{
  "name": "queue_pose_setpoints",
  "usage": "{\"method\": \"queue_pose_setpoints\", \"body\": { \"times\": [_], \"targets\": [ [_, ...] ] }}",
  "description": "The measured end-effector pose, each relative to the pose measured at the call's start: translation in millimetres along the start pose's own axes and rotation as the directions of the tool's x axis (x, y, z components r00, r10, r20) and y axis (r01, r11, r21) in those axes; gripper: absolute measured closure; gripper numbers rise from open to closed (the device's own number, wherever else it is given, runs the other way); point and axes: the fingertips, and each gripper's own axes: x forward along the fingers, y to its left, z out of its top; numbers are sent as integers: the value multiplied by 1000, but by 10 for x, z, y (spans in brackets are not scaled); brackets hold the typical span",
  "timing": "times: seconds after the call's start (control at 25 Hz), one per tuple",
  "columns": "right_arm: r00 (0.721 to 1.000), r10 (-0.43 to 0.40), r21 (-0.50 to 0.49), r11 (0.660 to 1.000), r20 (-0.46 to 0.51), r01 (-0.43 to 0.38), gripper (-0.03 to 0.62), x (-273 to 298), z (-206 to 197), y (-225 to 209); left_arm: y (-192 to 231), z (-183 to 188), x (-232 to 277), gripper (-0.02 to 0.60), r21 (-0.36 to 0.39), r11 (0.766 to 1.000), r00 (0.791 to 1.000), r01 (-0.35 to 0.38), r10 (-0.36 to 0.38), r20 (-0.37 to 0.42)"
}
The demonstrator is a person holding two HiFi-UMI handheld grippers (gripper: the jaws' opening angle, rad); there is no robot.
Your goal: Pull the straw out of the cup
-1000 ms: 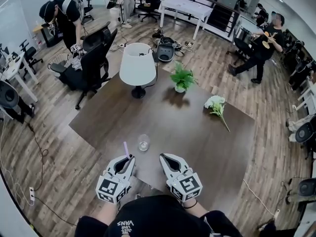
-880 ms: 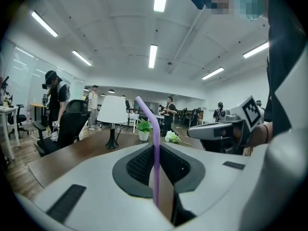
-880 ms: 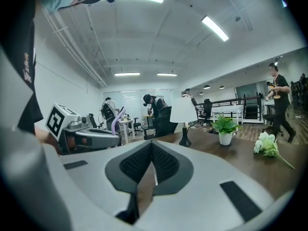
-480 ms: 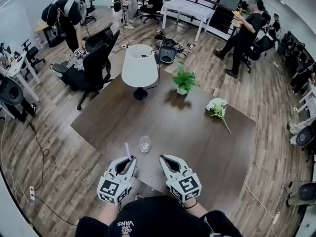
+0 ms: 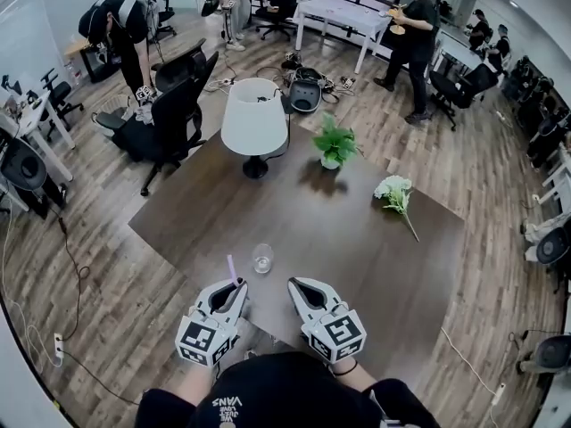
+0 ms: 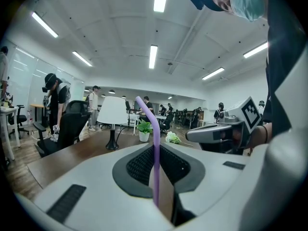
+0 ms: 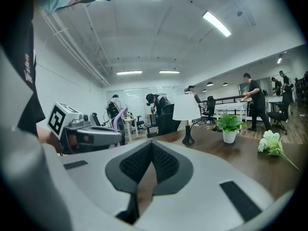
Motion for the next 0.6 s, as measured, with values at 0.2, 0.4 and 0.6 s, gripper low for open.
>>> {"method": "queue_pose_setpoints", "body": {
  "times": [0.2, 0.4, 0.6],
  "targets": [
    [1000, 0, -1, 1000, 1, 0, 577, -22, 1, -26, -23, -2, 11, 540, 1, 1000, 1000, 0, 0, -1],
    [1000, -3, 1, 1000, 2, 3, 577, -34, 12, -19, -36, 19, 5, 540, 1, 1000, 1000, 3, -3, 2],
    [1000, -9, -21, 1000, -21, 9, 577, -48, -10, -16, -44, 23, 8, 540, 4, 1000, 1000, 3, -3, 3]
  ]
}}
